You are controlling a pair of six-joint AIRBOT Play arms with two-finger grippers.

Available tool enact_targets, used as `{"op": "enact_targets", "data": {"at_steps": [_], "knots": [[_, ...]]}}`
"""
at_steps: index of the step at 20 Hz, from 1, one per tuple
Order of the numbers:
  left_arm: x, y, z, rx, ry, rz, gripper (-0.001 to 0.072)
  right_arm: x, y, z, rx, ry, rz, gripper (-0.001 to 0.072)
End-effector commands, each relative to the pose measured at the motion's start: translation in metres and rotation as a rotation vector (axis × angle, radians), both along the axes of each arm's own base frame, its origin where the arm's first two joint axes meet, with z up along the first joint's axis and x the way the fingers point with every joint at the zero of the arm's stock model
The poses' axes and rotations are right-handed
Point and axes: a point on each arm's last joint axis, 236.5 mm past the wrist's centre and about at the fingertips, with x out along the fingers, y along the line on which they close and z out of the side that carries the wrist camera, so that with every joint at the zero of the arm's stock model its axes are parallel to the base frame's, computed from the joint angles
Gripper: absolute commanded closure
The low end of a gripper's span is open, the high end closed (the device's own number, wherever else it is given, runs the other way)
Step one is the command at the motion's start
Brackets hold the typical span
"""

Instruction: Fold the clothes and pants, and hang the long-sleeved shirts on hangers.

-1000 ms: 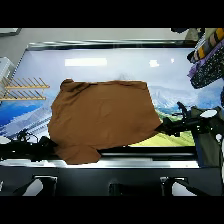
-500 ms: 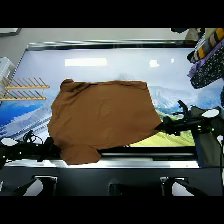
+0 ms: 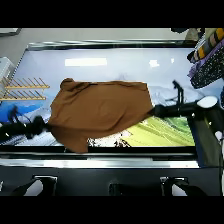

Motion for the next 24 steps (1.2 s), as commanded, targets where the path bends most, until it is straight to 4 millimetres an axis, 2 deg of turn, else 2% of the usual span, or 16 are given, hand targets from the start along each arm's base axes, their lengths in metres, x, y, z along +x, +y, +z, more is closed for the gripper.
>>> {"op": "enact_targets", "data": {"at_steps": [1,2,4,6,7,9,11,12,14,16,17,19,20,21,24], "knots": [[0.053,0.003,0.134,0.111,-0.309,-0.069,0.0695,0.036,0.004,0.125,-0.024,-0.329,-0.021,0.0687],[0.058,0.003,0.181,0.150,-0.403,-0.083,0.0695,0.034,0.004,0.171,-0.032,-0.437,-0.023,0.0687],[0.052,0.000,0.279,0.242,-0.608,-0.097,0.0694,0.011,0.006,0.264,-0.038,-0.649,-0.040,0.0687],[0.025,-0.002,0.365,0.336,-0.782,-0.048,0.0695,-0.033,0.007,0.342,-0.043,-0.830,-0.074,0.0687],[0.005,-0.003,0.402,0.383,-0.861,-0.010,0.0694,-0.058,0.004,0.372,-0.057,-0.906,-0.103,0.0687],[-0.039,-0.004,0.455,0.471,-0.982,0.067,0.0694,-0.109,-0.009,0.424,-0.084,-1.052,-0.208,0.0687],[-0.080,0.001,0.484,0.544,-1.051,0.161,0.0694,-0.151,-0.027,0.460,-0.095,-1.164,-0.335,0.0687],[-0.099,0.005,0.492,0.582,-1.070,0.208,0.0694,-0.169,-0.036,0.472,-0.090,-1.203,-0.395,0.0687],[-0.128,0.019,0.500,0.645,-1.085,0.307,0.0695,-0.185,-0.051,0.481,-0.096,-1.230,-0.481,0.0687],[-0.143,0.033,0.503,0.697,-1.080,0.378,0.0695,-0.183,-0.058,0.478,-0.115,-1.214,-0.510,0.0687],[-0.142,0.037,0.502,0.708,-1.071,0.386,0.0695,-0.174,-0.061,0.471,-0.133,-1.184,-0.512,0.0687],[-0.121,0.043,0.484,0.693,-1.000,0.365,0.0695,-0.146,-0.066,0.446,-0.156,-1.065,-0.510,0.0687],[-0.102,0.044,0.463,0.677,-0.929,0.314,0.0695,-0.125,-0.067,0.424,-0.168,-0.972,-0.498,0.0687],[-0.082,0.042,0.438,0.669,-0.855,0.236,0.0695,-0.103,-0.068,0.401,-0.188,-0.878,-0.481,0.0687],[0.002,0.039,0.337,0.523,-0.616,0.026,0.0695,-0.027,-0.073,0.305,-0.254,-0.549,-0.411,0.0686]]}}
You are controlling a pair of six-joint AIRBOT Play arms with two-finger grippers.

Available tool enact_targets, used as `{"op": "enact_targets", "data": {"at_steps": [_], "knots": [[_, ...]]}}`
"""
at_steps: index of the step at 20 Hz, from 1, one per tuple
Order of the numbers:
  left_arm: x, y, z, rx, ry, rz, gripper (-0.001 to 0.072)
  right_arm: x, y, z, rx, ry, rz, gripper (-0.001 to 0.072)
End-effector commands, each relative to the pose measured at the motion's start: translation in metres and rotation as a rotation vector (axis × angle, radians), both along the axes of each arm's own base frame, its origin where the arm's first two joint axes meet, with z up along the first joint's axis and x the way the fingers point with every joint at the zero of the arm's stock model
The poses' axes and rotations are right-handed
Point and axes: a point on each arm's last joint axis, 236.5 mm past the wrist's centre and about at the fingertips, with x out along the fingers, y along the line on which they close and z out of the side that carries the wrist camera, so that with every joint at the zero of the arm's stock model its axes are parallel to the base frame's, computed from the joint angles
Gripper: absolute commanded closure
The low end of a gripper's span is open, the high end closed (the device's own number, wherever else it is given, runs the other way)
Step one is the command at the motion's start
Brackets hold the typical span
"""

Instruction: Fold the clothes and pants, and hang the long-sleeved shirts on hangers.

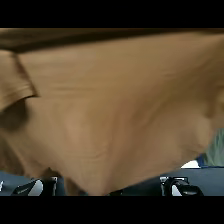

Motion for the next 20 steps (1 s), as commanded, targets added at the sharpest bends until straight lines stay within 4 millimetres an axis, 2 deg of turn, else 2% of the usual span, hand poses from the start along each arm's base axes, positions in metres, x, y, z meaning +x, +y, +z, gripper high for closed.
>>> {"op": "enact_targets", "data": {"at_steps": [1,3,5,7,9,11,13,14,16,20], "knots": [[0.077,-0.004,-0.112,-0.095,0.298,-0.158,0.0695,0.077,-0.010,-0.116,-0.007,0.393,0.009,0.0686],[0.129,-0.007,-0.191,-0.142,0.459,-0.216,0.0694,0.123,-0.015,-0.186,-0.001,0.559,0.018,0.0686],[0.177,-0.025,-0.263,-0.138,0.574,-0.299,0.0694,0.165,-0.020,-0.250,-0.001,0.656,0.022,0.0686],[0.217,-0.041,-0.322,-0.130,0.624,-0.338,0.0694,0.201,-0.027,-0.306,0.005,0.715,0.010,0.0686],[0.255,-0.047,-0.373,-0.138,0.652,-0.337,0.0694,0.232,-0.032,-0.349,0.018,0.735,-0.011,0.0686],[0.281,-0.046,-0.405,-0.142,0.674,-0.337,0.0695,0.258,-0.039,-0.378,0.018,0.713,-0.035,0.0686],[0.297,-0.044,-0.421,-0.140,0.691,-0.348,0.0694,0.275,-0.045,-0.398,0.011,0.693,-0.051,0.0686],[0.299,-0.044,-0.426,-0.139,0.707,-0.354,0.0694,0.277,-0.045,-0.405,0.006,0.700,-0.050,0.0686],[0.291,-0.047,-0.437,-0.143,0.755,-0.370,0.0694,0.272,-0.043,-0.417,0.006,0.741,-0.038,0.0686],[0.249,-0.055,-0.456,-0.165,0.943,-0.430,0.0694,0.251,-0.039,-0.434,-0.022,0.845,0.002,0.0686]]}}
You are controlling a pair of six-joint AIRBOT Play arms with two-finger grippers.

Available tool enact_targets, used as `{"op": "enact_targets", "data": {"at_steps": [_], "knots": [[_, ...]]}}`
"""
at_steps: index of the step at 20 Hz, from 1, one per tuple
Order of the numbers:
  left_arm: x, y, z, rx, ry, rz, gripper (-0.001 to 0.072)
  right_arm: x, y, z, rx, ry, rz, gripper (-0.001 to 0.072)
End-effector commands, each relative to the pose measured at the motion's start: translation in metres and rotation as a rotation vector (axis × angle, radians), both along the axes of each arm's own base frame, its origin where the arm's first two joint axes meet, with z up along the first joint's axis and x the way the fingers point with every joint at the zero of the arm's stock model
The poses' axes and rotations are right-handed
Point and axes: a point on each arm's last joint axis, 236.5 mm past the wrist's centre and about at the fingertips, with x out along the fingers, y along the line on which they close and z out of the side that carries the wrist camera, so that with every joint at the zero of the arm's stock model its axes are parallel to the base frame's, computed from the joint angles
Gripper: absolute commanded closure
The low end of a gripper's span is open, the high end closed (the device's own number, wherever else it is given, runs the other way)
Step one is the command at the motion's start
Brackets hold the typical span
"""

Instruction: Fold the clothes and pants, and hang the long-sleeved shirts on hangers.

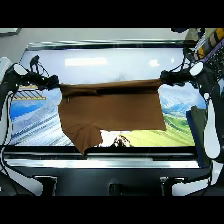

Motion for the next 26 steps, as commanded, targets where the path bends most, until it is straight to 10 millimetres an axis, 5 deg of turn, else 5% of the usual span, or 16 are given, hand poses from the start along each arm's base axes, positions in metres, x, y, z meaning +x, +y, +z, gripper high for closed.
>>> {"op": "enact_targets", "data": {"at_steps": [1,8,14,17,21,23,26], "knots": [[-0.036,-0.008,-0.021,-0.016,0.174,-0.060,0.0694,-0.016,0.003,-0.021,-0.015,0.091,0.050,0.0686],[-0.085,-0.026,-0.055,-0.062,0.403,-0.054,0.0693,-0.050,0.008,-0.082,0.004,0.326,0.098,0.0686],[-0.089,-0.037,-0.069,-0.060,0.429,-0.073,0.0681,-0.057,0.009,-0.115,0.024,0.405,0.082,0.0646],[-0.080,-0.029,-0.056,-0.064,0.399,-0.038,0.0291,-0.060,0.002,-0.108,0.002,0.415,0.065,0.0351],[-0.080,0.014,0.004,-0.054,0.323,0.006,0.0269,-0.073,-0.054,-0.060,-0.252,0.374,0.057,0.0302],[-0.101,0.041,0.028,-0.010,0.310,0.032,0.0269,-0.083,-0.072,-0.040,-0.167,0.343,-0.019,0.0295],[-0.148,0.059,0.038,-0.056,0.303,0.136,0.0269,-0.126,-0.087,-0.046,0.009,0.390,-0.102,0.0293]]}}
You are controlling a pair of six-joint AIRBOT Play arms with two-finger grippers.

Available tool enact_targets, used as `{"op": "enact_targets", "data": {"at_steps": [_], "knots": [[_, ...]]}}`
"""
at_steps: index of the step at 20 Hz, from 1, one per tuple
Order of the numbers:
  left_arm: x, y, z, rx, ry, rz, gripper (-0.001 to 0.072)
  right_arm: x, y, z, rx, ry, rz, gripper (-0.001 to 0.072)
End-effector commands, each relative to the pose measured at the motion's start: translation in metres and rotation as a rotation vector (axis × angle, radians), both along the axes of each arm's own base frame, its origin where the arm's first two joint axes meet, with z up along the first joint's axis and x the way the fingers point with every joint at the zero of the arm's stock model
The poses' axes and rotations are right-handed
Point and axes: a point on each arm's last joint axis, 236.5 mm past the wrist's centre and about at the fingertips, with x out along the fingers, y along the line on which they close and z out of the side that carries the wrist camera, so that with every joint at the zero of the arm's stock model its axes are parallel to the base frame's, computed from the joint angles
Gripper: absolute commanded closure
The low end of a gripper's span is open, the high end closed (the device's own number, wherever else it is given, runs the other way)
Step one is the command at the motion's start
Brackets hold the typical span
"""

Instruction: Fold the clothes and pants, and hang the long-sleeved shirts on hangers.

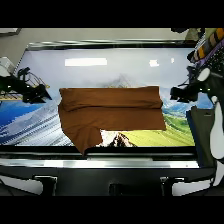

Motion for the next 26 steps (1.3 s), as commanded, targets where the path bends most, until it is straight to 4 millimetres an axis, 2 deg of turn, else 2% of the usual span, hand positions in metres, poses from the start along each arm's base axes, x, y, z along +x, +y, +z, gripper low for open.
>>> {"op": "enact_targets", "data": {"at_steps": [1,3,5,9,12,15,22,23,25,26], "knots": [[-0.053,0.013,0.011,-0.037,-0.007,0.103,0.0269,-0.045,-0.009,0.001,0.158,0.021,-0.097,0.0293],[-0.093,-0.012,-0.003,-0.137,0.024,0.159,0.0267,-0.073,0.004,-0.007,0.248,0.043,-0.128,0.0292],[-0.127,-0.042,-0.024,-0.222,0.040,0.220,0.0267,-0.091,0.015,-0.012,0.271,0.055,-0.137,0.0292],[-0.170,-0.089,-0.064,-0.393,0.079,0.338,0.0267,-0.101,0.035,-0.005,0.342,0.041,-0.148,0.0293],[-0.182,-0.112,-0.084,-0.465,0.086,0.374,0.0267,-0.098,0.038,0.008,0.350,0.002,-0.147,0.0293],[-0.190,-0.128,-0.100,-0.437,0.099,0.342,0.0267,-0.100,0.040,0.015,0.353,-0.010,-0.141,0.0294],[-0.188,-0.161,-0.122,-0.440,0.148,0.326,0.0268,-0.110,0.048,0.017,0.378,0.031,-0.121,0.0295],[-0.188,-0.166,-0.124,-0.443,0.151,0.318,0.0299,-0.111,0.049,0.018,0.381,0.035,-0.119,0.0296],[-0.189,-0.169,-0.124,-0.444,0.154,0.310,0.0614,-0.113,0.051,0.018,0.389,0.040,-0.113,0.0296],[-0.188,-0.168,-0.124,-0.445,0.153,0.312,0.0692,-0.112,0.054,0.021,0.404,0.035,-0.105,0.0296]]}}
